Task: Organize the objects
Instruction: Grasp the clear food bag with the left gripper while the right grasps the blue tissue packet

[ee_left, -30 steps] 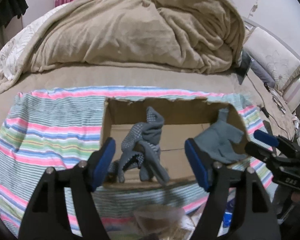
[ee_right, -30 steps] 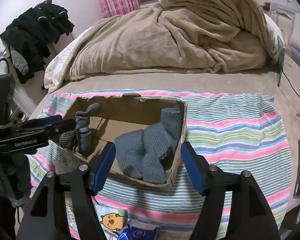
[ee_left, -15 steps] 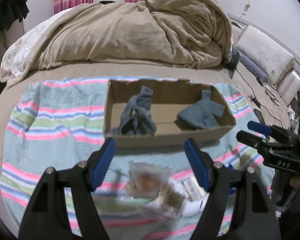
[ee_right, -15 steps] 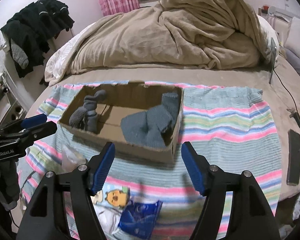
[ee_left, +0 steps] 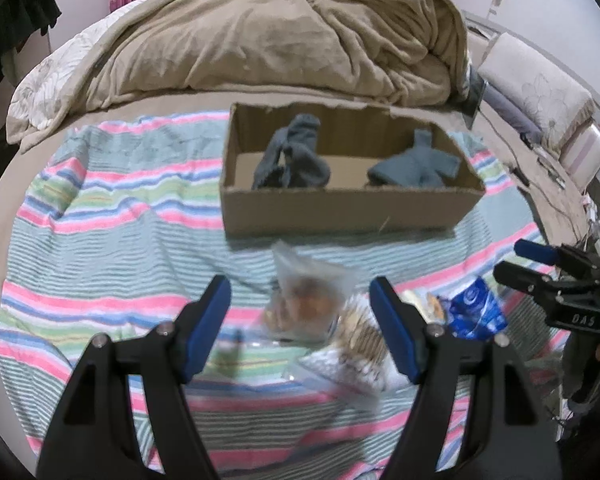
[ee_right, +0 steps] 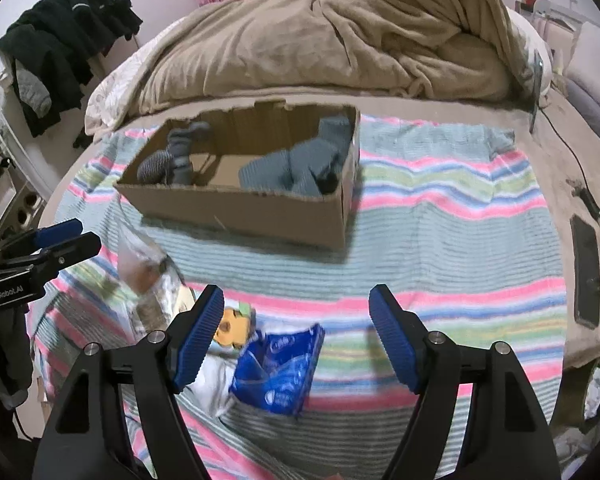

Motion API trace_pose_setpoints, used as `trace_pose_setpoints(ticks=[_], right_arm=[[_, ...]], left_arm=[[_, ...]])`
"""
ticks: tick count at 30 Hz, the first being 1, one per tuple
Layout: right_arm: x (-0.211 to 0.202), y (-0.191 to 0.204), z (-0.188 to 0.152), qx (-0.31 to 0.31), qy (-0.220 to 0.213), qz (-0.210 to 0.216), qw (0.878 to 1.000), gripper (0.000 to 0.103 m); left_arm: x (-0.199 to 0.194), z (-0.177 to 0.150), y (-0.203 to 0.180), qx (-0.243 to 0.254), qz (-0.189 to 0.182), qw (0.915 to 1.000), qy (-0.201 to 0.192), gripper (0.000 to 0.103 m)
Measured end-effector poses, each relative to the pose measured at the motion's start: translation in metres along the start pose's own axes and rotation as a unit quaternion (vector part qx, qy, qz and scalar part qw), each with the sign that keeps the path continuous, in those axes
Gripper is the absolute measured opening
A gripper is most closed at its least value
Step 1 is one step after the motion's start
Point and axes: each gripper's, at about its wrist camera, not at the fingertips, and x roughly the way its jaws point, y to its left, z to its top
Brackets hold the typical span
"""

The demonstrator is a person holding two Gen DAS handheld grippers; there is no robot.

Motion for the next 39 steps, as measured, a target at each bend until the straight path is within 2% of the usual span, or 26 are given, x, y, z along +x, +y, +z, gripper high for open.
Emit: trace_pose_setpoints(ticks=[10, 16, 23, 25, 27, 29, 30, 31, 33, 39], right_arm=[[0.023, -0.005, -0.024, 0.004, 0.041, -0.006, 0.999, 0.078], [0.034, -0.007, -0.031, 0.011, 0.062, 0.005, 0.998, 0.078], [0.043, -0.004, -0.034, 0.007, 0.077, 0.006, 0.997, 0.078], [0.043, -0.004, -0.034, 0.005, 0.078, 0.003, 0.997, 0.073], [0.042, -0.003, -0.036, 0.001, 0.077, -0.007, 0.997, 0.061], [0.039, -0.004, -0.037, 0.0, 0.073, -0.008, 0.997, 0.053], [0.038, -0.004, -0.037, -0.002, 0.071, -0.01, 0.997, 0.044], [0.036, -0.003, -0.038, -0.006, 0.068, -0.012, 0.998, 0.04], [0.032, 0.0, -0.037, -0.019, 0.06, -0.02, 0.998, 0.03], [0.019, 0.004, -0.028, -0.033, 0.036, -0.025, 0.998, 0.017]], left_arm=[[0.029, -0.012, -0.001, 0.007, -0.009, 0.9995, 0.029, 0.073], [0.048, -0.015, -0.005, 0.011, -0.01, 0.9985, 0.052, 0.073], [0.064, -0.017, -0.003, 0.007, -0.012, 0.9983, 0.057, 0.071], [0.065, -0.017, -0.003, 0.007, -0.011, 0.9985, 0.052, 0.064], [0.064, -0.017, -0.001, 0.002, -0.016, 0.9988, 0.047, 0.058], [0.062, -0.017, 0.0, 0.0, -0.019, 0.999, 0.041, 0.053], [0.061, -0.018, 0.001, 0.001, -0.019, 0.9992, 0.037, 0.05], [0.059, -0.019, 0.001, 0.002, -0.02, 0.9992, 0.033, 0.048], [0.056, -0.02, 0.004, -0.003, -0.026, 0.9993, 0.028, 0.046], [0.04, -0.016, 0.009, -0.01, -0.033, 0.9994, 0.009, 0.045]])
